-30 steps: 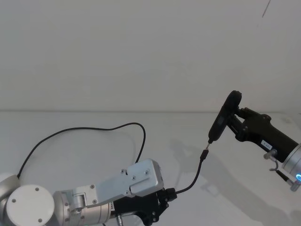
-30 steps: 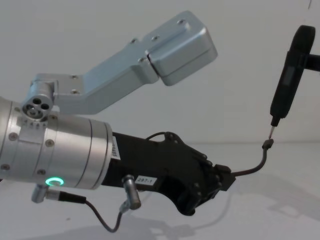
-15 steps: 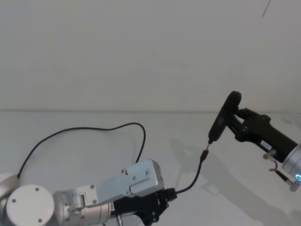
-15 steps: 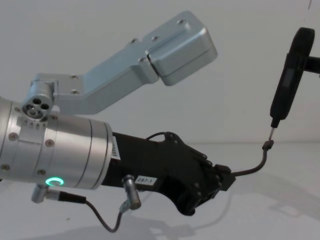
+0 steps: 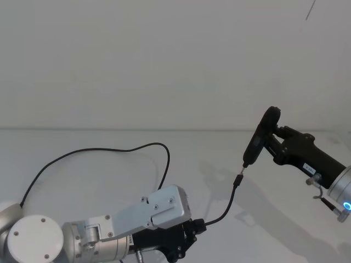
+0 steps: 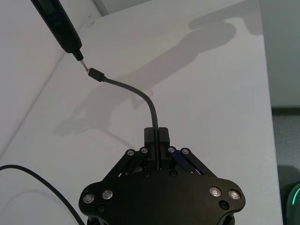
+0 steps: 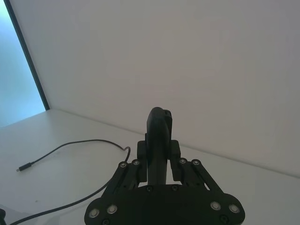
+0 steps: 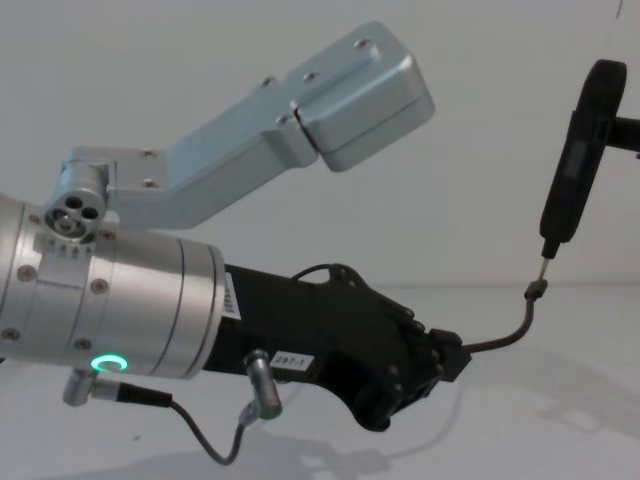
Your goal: Pick up the data cable with the one hand.
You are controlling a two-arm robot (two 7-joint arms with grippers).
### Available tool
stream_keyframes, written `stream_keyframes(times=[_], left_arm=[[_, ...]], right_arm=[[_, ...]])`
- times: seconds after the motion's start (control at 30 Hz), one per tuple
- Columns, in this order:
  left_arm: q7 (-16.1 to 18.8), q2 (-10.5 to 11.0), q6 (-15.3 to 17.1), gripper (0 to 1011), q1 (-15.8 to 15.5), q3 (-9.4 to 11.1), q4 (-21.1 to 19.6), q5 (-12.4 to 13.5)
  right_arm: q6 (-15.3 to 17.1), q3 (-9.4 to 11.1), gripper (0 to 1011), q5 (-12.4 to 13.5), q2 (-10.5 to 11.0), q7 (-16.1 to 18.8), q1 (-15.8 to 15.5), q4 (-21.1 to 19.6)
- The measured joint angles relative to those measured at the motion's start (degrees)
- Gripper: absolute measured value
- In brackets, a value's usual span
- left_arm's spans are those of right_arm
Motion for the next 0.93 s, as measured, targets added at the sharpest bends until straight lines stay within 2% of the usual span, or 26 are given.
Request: stream_keyframes(times=[0.93], left_arm=[[0.0,0.0,0.0,55,0.0,0.0,0.0,0.0]], right_arm=[[-0.3,-0.5,279,1.0,0.9,0.0,0.2,-0.3]])
